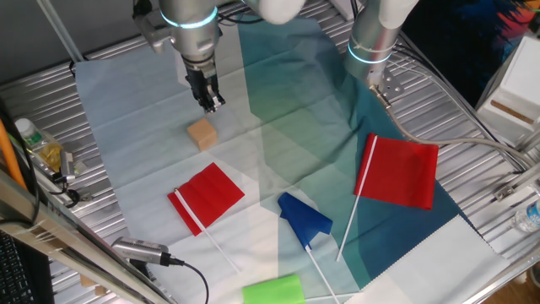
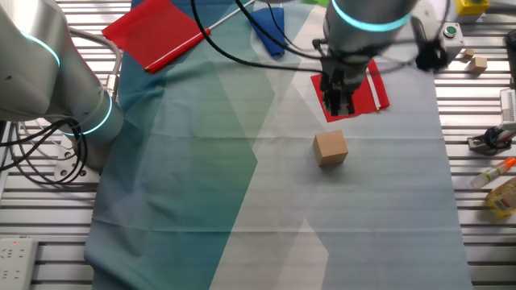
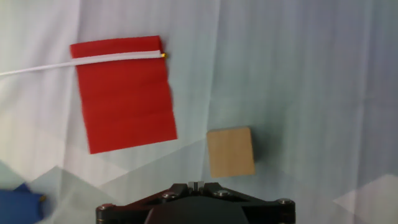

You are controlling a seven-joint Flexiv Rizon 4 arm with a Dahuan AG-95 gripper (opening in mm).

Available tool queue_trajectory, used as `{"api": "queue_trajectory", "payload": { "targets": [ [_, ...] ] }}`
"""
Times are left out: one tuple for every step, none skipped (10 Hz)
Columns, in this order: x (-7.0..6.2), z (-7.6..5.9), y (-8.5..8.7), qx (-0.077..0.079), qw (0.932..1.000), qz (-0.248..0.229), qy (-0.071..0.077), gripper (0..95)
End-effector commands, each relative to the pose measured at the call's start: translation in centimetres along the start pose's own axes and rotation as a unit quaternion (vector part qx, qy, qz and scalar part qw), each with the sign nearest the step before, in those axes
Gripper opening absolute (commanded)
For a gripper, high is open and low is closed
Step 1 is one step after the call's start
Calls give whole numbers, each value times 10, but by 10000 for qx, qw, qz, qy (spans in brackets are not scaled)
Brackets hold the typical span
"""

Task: Use the gripper to push the small block from left to right

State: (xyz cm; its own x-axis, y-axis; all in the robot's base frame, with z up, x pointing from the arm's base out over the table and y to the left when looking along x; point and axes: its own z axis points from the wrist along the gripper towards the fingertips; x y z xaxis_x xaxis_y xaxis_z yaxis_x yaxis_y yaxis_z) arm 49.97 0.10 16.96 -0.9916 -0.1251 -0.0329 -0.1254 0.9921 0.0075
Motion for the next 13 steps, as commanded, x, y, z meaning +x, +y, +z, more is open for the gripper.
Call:
{"api": "queue_trajectory", "payload": {
  "targets": [
    [0, 0, -1, -16, 10000, 75, -2, 0],
    [0, 0, -1, -29, 9999, 103, -15, 0],
    [0, -1, -1, -32, 9999, 131, -46, 0],
    [-1, -3, -3, -29, 9999, 146, -61, 0],
    [-3, -9, -6, -48, 9999, 144, -52, 0],
    [-6, -18, -10, -61, 9999, 139, -25, 0],
    [-10, -25, -14, -99, 9999, 141, -8, 0],
    [-13, -29, -17, -215, 9996, 178, -31, 0],
    [-14, -30, -20, -263, 9995, 187, -36, 0],
    [-20, -35, -38, -424, 9989, 174, -57, 0],
    [-26, -40, -52, -474, 9987, 158, -58, 0],
    [-32, -44, -62, -501, 9986, 168, -47, 0],
    [-33, -48, -68, -456, 9988, 173, -71, 0]
  ]
}}
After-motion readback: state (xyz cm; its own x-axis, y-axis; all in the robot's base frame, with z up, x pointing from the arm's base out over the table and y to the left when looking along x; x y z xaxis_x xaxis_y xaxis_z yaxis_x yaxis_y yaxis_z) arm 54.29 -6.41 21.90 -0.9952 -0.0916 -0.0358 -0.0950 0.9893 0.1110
